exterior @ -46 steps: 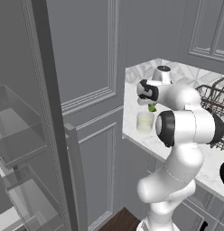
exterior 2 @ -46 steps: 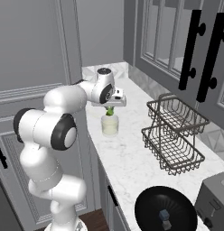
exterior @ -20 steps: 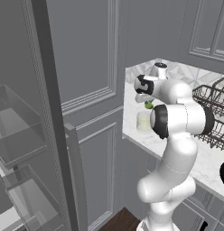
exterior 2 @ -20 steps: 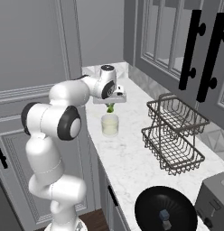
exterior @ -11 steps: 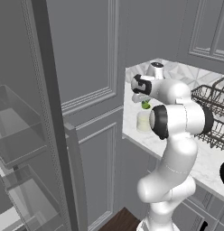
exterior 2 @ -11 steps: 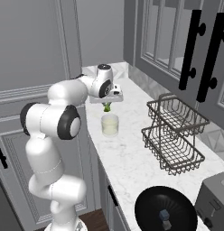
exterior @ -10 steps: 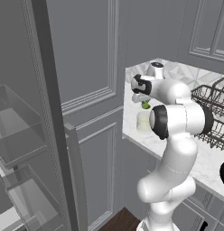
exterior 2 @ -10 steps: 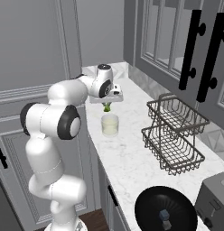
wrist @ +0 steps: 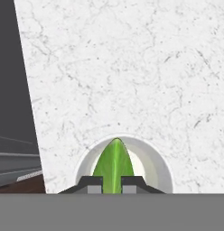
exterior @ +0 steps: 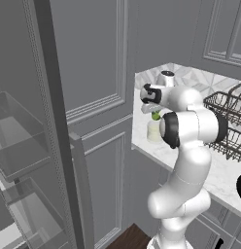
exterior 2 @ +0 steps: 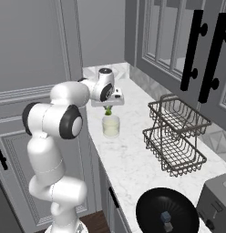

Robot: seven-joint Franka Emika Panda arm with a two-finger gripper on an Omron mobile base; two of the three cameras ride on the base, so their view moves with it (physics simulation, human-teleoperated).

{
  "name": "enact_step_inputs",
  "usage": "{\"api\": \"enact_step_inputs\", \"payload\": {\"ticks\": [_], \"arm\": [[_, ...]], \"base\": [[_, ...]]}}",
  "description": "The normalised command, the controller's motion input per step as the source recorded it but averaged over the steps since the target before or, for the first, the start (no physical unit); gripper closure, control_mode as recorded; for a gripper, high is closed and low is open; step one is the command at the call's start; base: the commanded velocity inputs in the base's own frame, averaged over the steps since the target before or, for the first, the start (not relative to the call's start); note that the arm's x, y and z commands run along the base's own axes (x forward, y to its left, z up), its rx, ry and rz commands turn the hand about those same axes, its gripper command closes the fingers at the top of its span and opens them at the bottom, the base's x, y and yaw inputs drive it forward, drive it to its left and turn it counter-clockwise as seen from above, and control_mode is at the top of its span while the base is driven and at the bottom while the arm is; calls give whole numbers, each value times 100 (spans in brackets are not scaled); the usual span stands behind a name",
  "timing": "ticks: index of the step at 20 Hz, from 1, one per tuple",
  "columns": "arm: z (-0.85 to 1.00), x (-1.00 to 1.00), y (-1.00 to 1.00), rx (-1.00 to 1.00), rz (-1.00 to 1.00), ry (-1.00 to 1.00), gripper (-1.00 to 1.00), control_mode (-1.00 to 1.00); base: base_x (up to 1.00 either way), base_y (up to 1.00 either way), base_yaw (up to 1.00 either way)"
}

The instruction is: Grab a lemon wedge from the fridge and one ice cube from the ice bowl, and put them in the glass of lemonade.

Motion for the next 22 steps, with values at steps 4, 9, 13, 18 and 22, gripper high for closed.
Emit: {"api": "enact_step_inputs", "payload": {"ticks": [4, 9, 13, 18, 22], "arm": [[-17, 2, 0, 0, 0, 0, 100, -100], [-14, 9, 0, -1, 0, 0, 100, -100], [-6, 17, 0, -1, 0, -4, 100, -100], [-1, 5, 0, 0, 0, -4, 100, -100], [0, -27, 0, 0, 0, -4, 100, -100]], "base": [[0, 0, 0], [0, 0, 0], [0, 0, 0], [0, 0, 0], [0, 0, 0]]}}
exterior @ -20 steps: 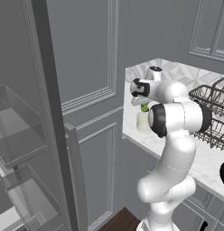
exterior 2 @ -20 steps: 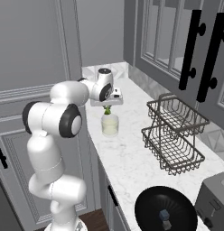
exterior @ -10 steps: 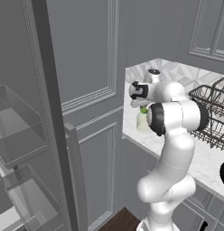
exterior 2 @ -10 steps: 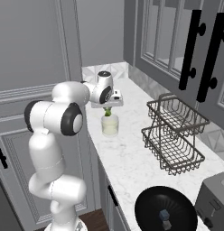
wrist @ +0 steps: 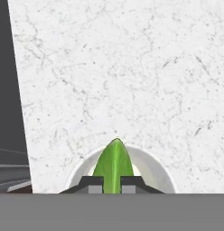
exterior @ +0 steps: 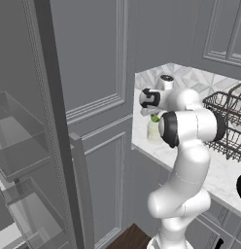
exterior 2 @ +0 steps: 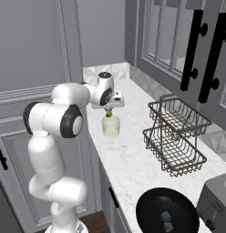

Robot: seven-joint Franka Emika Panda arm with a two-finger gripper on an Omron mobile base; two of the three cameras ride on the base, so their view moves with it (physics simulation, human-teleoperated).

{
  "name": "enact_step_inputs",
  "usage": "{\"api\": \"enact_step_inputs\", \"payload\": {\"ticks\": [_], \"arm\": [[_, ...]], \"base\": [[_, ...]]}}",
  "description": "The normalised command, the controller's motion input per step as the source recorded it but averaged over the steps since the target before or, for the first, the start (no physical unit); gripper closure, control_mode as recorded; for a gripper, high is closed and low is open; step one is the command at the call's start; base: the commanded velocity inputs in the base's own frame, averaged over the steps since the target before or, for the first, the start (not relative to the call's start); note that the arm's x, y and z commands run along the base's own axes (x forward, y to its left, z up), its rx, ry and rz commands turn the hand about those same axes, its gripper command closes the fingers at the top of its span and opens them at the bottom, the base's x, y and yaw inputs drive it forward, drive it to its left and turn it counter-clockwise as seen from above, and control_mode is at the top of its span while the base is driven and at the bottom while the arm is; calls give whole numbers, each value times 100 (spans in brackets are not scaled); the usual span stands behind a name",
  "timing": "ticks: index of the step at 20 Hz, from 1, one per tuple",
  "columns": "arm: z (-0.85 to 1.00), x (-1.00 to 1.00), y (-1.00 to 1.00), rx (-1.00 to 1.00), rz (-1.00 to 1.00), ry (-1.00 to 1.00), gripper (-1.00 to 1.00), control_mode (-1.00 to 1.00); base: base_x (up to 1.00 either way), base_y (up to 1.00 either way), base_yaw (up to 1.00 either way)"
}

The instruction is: Grab a lemon wedge from the fridge and one ice cube from the ice bowl, and put them in the glass of lemonade.

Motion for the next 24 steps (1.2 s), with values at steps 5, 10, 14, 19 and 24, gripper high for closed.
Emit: {"api": "enact_step_inputs", "payload": {"ticks": [5, 10, 14, 19, 24], "arm": [[0, -19, 0, 0, 0, -2, 100, -100], [0, 1, 0, 0, 0, 0, 100, -100], [0, 1, 0, 0, 0, 0, 100, -100], [0, 0, 0, 0, 0, 0, -100, -100], [0, 0, 0, 0, 0, 0, -100, -100]], "base": [[0, 0, 0], [0, 0, 0], [0, 0, 0], [0, 0, 0], [0, 0, 0]]}}
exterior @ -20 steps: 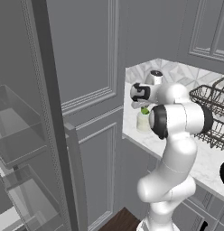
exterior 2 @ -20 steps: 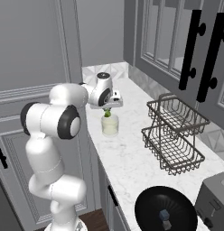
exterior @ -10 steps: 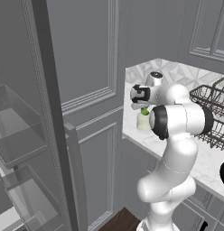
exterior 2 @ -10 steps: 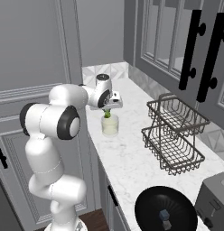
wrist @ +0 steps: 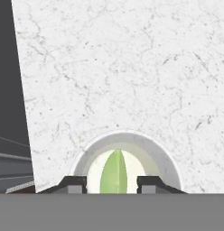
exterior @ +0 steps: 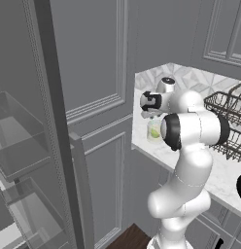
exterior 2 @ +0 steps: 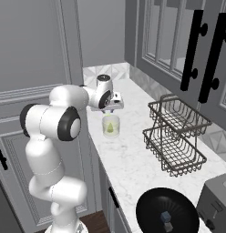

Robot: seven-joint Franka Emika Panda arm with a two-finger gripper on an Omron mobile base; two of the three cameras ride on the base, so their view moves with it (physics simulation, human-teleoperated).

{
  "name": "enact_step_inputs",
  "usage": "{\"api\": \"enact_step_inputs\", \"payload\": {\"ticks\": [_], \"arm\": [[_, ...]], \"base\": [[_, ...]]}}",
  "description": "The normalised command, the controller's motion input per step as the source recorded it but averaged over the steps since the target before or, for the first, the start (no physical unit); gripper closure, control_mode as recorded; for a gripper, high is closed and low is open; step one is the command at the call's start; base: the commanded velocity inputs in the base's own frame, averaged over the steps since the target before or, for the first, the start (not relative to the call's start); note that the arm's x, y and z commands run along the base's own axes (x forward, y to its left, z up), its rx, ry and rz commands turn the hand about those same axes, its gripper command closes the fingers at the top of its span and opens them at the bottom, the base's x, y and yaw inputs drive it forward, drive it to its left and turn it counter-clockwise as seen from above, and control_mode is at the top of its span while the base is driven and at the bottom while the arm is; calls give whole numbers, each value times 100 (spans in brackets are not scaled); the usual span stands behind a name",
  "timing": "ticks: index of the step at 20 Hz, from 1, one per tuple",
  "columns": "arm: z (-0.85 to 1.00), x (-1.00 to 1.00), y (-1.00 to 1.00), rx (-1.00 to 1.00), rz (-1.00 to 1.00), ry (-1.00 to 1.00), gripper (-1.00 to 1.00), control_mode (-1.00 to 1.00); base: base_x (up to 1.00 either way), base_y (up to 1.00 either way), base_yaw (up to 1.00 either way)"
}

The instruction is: Grab a lemon wedge from the fridge and one ice cube from the ice bowl, and put them in the glass of lemonade.

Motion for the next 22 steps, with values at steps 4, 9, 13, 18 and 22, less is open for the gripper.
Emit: {"api": "enact_step_inputs", "payload": {"ticks": [4, 9, 13, 18, 22], "arm": [[0, 0, 0, 0, 0, 0, -100, -100], [2, -7, -3, 1, 0, -2, -100, -100], [16, -18, -8, 4, 0, -8, -100, -100], [15, -14, -6, 3, 0, -10, -100, -100], [11, -21, -4, 4, 0, -9, -100, -100]], "base": [[0, 0, 0], [0, 0, 0], [0, 0, 0], [0, 0, 0], [0, 0, 0]]}}
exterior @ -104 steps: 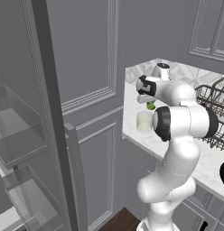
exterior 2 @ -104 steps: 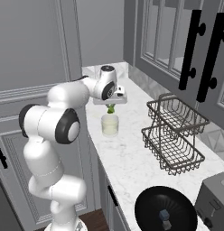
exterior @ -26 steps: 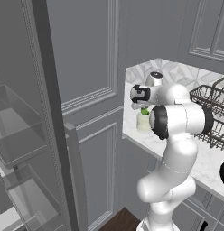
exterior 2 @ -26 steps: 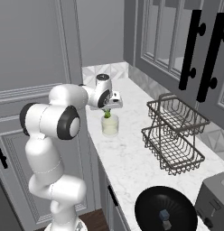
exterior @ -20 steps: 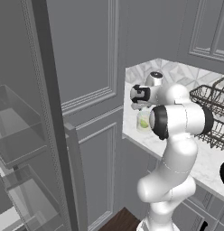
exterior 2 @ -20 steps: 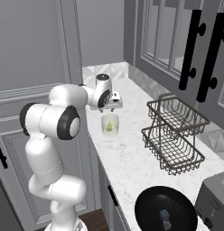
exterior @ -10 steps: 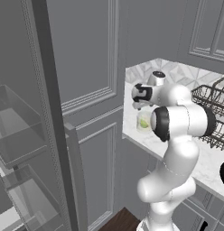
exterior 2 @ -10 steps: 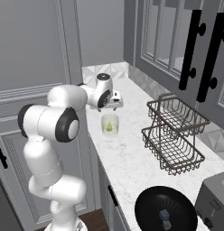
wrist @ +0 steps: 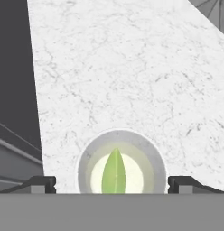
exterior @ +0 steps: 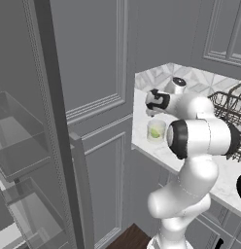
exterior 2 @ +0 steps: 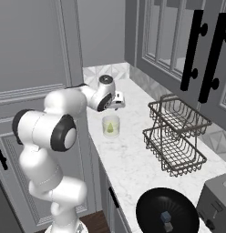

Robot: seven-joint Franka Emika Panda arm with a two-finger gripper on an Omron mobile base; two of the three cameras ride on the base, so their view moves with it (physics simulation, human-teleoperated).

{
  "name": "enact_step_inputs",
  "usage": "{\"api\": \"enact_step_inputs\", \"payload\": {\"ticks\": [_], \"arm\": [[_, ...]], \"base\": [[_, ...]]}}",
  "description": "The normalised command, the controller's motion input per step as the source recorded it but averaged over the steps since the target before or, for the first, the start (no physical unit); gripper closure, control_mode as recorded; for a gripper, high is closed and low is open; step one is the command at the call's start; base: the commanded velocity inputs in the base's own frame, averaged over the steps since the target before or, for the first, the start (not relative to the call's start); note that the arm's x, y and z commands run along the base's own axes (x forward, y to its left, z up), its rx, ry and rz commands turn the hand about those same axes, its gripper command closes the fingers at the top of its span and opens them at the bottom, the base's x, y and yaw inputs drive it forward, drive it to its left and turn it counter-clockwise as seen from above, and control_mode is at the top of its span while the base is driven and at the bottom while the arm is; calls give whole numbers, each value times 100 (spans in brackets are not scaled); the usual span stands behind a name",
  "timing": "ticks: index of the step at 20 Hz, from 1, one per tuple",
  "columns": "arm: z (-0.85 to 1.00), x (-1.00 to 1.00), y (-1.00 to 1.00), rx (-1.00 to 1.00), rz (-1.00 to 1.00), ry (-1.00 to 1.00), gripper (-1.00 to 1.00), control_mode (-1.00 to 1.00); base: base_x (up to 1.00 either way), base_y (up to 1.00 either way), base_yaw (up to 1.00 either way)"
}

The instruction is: Grab a lemon wedge from the fridge and one ice cube from the ice bowl, and put them in the glass of lemonade.

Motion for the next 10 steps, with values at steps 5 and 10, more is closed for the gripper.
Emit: {"api": "enact_step_inputs", "payload": {"ticks": [5, 10], "arm": [[4, -35, -3, 3, 0, -10, -100, -100], [0, -46, -12, 1, 0, -5, -100, -100]], "base": [[0, 0, 0], [0, 0, 0]]}}
